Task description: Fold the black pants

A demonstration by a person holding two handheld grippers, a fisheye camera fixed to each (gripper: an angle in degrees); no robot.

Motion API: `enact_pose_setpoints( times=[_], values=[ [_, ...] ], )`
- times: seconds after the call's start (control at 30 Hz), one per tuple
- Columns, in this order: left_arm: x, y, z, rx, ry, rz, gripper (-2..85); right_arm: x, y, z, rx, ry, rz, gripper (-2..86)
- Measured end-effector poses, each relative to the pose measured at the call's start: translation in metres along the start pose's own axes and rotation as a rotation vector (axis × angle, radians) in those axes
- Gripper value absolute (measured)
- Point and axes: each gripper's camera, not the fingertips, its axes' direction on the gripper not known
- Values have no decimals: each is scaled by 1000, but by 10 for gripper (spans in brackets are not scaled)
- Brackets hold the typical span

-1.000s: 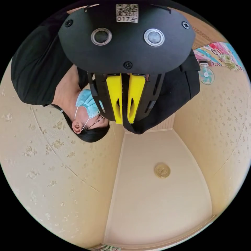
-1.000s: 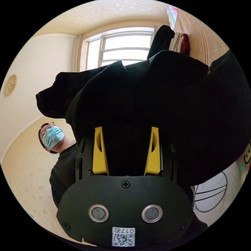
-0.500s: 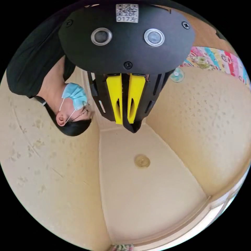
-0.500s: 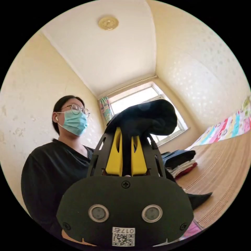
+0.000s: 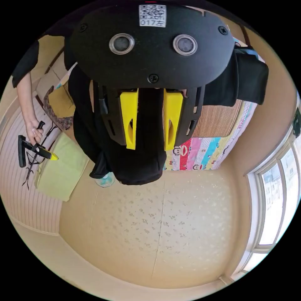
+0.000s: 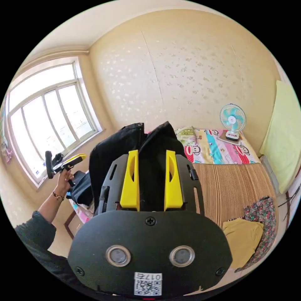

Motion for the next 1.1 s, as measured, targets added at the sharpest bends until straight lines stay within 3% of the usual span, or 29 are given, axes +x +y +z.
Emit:
enact_pose_setpoints(
  times=[0.1, 0.23, 0.33, 0.4, 0.47, 0.53, 0.6, 0.7, 0.77, 0.8, 0.87, 0.97, 1.0, 1.1],
  values=[
    [5, 92, 58, -191, 35, 70, 113, 15, 104, 66, -216, 80, 21, 124],
    [17, 203, 104, -427, 152, 35, 116, 46, 248, 119, -425, 134, 241, 133],
    [36, 243, 110, -498, 274, -33, 119, 52, 321, 109, -405, 92, 486, 143],
    [57, 246, 108, -479, 430, -59, 121, 43, 351, 81, -249, 57, 592, 142],
    [102, 234, 109, -430, 548, 13, 125, 35, 372, 66, -169, 43, 683, 141],
    [139, 224, 121, -414, 565, 131, 130, 33, 381, 74, -211, -86, 749, 153],
    [173, 221, 148, -476, 585, 228, 135, 28, 372, 80, -250, -88, 694, 161],
    [210, 224, 196, -654, 639, 269, 114, 8, 347, 99, -468, 109, 472, 129],
    [212, 230, 220, -792, 701, 156, 12, 0, 331, 104, -607, -11, 288, 38],
    [210, 232, 222, -812, 768, 111, 8, 6, 324, 94, -614, -104, 246, 29],
    [202, 240, 208, -793, 1080, 5, 0, 18, 319, 62, -546, -224, 201, 20],
    [191, 259, 176, -779, 1249, -38, 4, 47, 328, -7, -404, -453, 181, 12],
    [188, 265, 170, -787, 1249, -42, 7, 58, 338, -30, -389, -407, 197, 11],
    [170, 294, 137, -782, 1141, -74, 66, 96, 376, -62, -496, 52, 425, 10]
  ],
)
